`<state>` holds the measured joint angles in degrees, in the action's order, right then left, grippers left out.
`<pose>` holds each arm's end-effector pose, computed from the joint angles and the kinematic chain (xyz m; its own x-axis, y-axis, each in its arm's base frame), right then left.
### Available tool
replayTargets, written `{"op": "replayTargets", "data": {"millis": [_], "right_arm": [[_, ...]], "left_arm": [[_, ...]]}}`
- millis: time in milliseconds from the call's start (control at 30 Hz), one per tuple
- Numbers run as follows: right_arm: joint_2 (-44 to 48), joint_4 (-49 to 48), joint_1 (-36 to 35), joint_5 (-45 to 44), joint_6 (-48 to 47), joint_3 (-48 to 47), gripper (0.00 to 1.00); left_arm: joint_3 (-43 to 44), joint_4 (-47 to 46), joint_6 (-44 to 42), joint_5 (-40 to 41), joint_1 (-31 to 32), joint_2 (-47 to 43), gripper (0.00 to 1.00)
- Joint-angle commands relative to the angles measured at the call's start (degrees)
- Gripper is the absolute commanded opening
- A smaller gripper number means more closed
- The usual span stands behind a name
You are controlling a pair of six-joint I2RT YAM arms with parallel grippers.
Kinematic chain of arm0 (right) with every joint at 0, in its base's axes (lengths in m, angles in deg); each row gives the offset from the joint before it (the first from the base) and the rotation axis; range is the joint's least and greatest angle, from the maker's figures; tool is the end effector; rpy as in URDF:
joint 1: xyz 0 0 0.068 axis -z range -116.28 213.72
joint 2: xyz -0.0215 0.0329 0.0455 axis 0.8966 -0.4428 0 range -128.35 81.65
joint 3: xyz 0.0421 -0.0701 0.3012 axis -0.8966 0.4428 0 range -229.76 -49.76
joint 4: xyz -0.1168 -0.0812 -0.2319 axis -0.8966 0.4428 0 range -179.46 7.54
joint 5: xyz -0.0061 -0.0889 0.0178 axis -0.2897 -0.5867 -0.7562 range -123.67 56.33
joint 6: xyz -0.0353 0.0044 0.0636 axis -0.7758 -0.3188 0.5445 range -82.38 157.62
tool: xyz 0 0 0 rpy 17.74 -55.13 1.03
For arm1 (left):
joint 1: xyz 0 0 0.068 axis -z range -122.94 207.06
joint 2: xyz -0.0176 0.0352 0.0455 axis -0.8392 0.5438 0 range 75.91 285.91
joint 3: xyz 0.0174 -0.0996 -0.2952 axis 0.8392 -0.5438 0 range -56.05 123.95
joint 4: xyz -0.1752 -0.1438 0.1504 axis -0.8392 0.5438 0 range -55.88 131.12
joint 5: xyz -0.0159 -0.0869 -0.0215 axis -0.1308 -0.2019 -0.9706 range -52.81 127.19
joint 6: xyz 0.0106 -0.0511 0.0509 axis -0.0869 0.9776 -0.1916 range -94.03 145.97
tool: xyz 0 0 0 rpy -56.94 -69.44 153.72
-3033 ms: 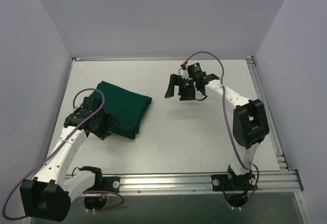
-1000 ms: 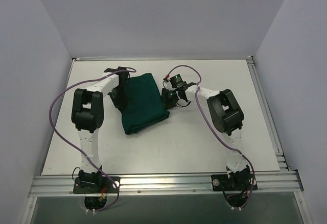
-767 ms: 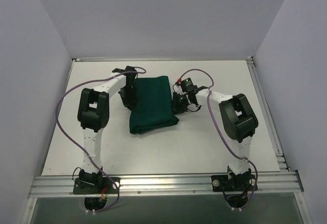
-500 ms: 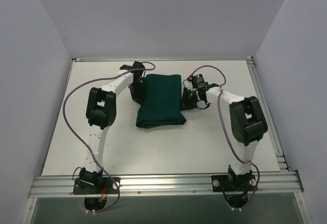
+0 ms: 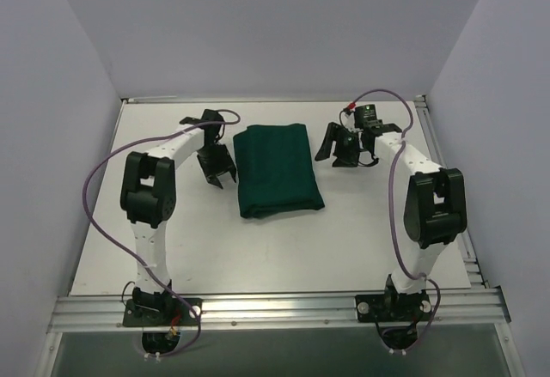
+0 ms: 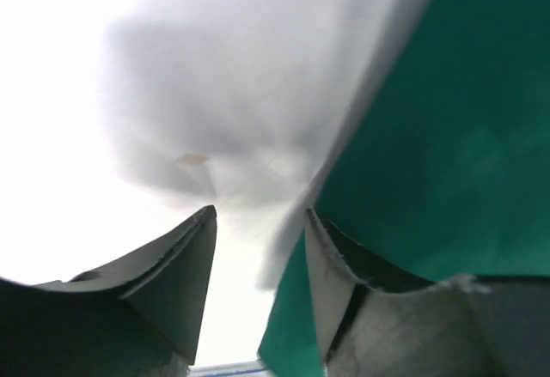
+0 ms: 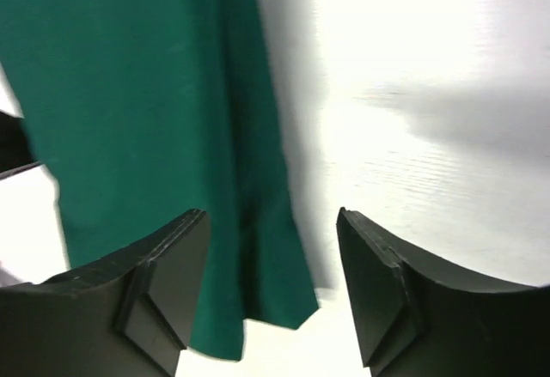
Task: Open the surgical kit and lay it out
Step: Adjust the surgical kit at the center of the board, then open the surgical kit at the center of the board.
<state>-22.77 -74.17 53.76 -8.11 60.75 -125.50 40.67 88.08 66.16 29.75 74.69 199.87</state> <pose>0.4309 0.1021 0.2487 -0.8102 0.2176 -0.5442 -0.1562 0.8148 0.5583 0.4416 -0.1486 0.1695 -0.9255 -0.3772 -0.0343 -0.3638 0.9105 -0.1966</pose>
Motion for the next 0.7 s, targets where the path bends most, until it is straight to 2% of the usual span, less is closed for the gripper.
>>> {"op": "replayTargets", "data": {"millis": [0,133,267,500,667], "right_arm": [[4.49,2.56,-1.29,7.11,-0.90,-1.43,0.64],[6.16,3.52,-2.00,9.49,-1.16,1.03,0.66],[7.39,2.91,-2.35,10.56,-1.43,3.76,0.66],[6.42,1.76,-3.66,10.30,-1.78,5.26,0.63],[4.32,-1.22,-5.16,11.35,0.15,6.22,0.57]], "left_arm": [[-0.93,-1.22,-0.89,1.03,-2.07,-8.29,0.56],[3.11,2.55,-7.90,1.03,-1.81,-11.10,0.61],[4.87,0.55,-12.06,-3.18,1.61,-14.18,0.64],[-3.45,-11.14,-12.76,-9.25,7.41,-22.09,0.64],[-6.11,-14.05,-15.04,-8.56,11.19,-25.26,0.65]]}}
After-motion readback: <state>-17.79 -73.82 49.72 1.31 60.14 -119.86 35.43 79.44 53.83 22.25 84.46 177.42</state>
